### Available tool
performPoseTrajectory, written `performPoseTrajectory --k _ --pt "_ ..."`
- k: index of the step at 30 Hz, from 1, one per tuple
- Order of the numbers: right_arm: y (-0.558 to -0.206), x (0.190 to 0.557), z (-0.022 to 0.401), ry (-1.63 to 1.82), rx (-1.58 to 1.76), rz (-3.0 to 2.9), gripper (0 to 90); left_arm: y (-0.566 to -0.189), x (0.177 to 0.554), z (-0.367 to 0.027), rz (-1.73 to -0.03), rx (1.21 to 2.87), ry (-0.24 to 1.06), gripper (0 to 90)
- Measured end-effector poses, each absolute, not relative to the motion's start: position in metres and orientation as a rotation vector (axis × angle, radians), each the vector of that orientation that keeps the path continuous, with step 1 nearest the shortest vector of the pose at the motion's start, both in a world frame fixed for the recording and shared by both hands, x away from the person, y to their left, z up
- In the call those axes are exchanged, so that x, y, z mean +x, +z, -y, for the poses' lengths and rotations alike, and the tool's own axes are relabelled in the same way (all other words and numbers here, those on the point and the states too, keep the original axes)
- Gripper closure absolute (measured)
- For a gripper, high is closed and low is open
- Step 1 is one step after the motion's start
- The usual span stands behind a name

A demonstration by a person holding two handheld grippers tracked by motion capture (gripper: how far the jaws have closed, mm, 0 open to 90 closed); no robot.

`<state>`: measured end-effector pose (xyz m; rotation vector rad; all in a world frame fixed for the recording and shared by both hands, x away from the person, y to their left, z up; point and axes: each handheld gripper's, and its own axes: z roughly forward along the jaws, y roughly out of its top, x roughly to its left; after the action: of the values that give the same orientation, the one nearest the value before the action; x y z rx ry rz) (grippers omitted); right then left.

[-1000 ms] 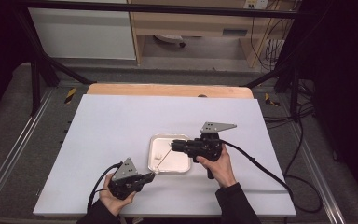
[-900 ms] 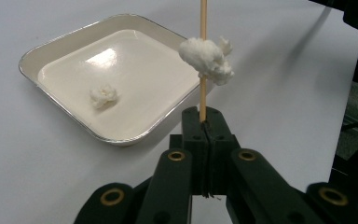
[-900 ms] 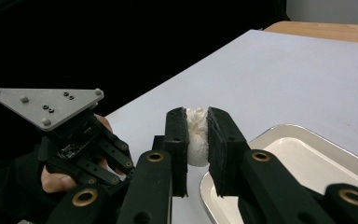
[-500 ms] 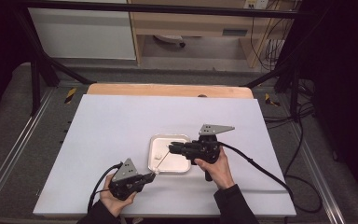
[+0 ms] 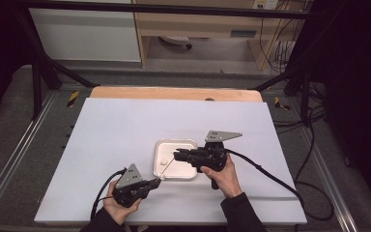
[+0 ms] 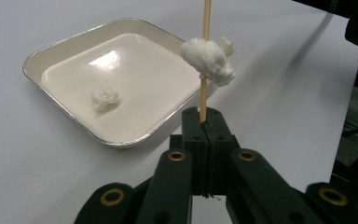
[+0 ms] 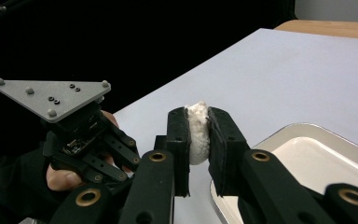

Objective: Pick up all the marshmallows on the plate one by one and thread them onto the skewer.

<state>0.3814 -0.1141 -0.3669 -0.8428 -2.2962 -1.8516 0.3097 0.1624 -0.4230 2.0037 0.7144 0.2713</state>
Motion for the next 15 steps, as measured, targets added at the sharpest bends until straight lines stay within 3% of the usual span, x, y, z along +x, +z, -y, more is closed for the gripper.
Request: performPoseTrajectory --k 15 --pt "-0.3704 0.3780 0.1108 -1.850 -0.827 2.284 80.1 -0.4238 0.3094 -0.1606 -0.712 2.004 0.281 88.8"
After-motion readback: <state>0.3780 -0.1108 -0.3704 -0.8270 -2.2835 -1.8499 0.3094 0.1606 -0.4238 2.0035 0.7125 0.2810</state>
